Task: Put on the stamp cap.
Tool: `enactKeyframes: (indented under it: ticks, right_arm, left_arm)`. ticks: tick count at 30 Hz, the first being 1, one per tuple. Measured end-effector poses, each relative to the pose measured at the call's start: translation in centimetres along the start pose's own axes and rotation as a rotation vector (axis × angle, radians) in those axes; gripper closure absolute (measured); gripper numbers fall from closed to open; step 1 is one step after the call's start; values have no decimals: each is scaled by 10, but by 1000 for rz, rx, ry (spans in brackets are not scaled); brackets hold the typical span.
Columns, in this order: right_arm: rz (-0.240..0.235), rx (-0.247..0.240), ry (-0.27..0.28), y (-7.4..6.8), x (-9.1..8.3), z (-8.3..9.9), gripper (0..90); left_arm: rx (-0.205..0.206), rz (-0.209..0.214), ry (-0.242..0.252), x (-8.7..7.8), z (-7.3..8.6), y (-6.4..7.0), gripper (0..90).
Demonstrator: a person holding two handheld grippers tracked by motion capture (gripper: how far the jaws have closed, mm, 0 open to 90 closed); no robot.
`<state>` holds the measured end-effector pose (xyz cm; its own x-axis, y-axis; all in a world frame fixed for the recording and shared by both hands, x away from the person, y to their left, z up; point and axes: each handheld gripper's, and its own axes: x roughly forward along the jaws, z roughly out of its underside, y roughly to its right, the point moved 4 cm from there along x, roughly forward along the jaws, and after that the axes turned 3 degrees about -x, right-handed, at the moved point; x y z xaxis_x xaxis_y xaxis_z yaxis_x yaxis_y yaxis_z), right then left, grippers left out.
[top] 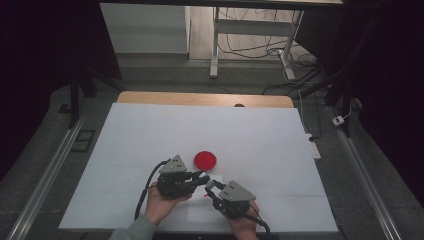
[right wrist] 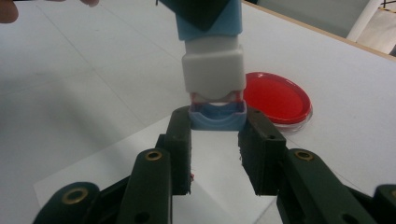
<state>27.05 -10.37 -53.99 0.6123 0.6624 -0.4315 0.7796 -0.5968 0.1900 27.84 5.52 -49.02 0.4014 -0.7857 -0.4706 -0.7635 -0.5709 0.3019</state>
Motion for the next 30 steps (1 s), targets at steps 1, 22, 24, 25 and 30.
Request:
enactKeyframes:
  ticks: [1, 22, 24, 25, 30]
  right_arm:
    - [3, -1, 2, 0, 0, 0, 649]
    - [23, -9, 10, 0, -2, 1, 648]
    - [23, -12, 10, 0, -2, 1, 649]
    - [25, -16, 10, 0, -2, 1, 649]
    - [32, -27, 14, -1, -2, 0, 651]
  left_arm:
    - [-1, 1, -1, 0, 0, 0, 753]
    - [-20, 4, 7, 4, 3, -1, 754]
    - [-26, 9, 8, 4, 4, -1, 754]
    - [-28, 11, 8, 4, 4, -2, 754]
    - [-42, 22, 16, 3, 3, -2, 754]
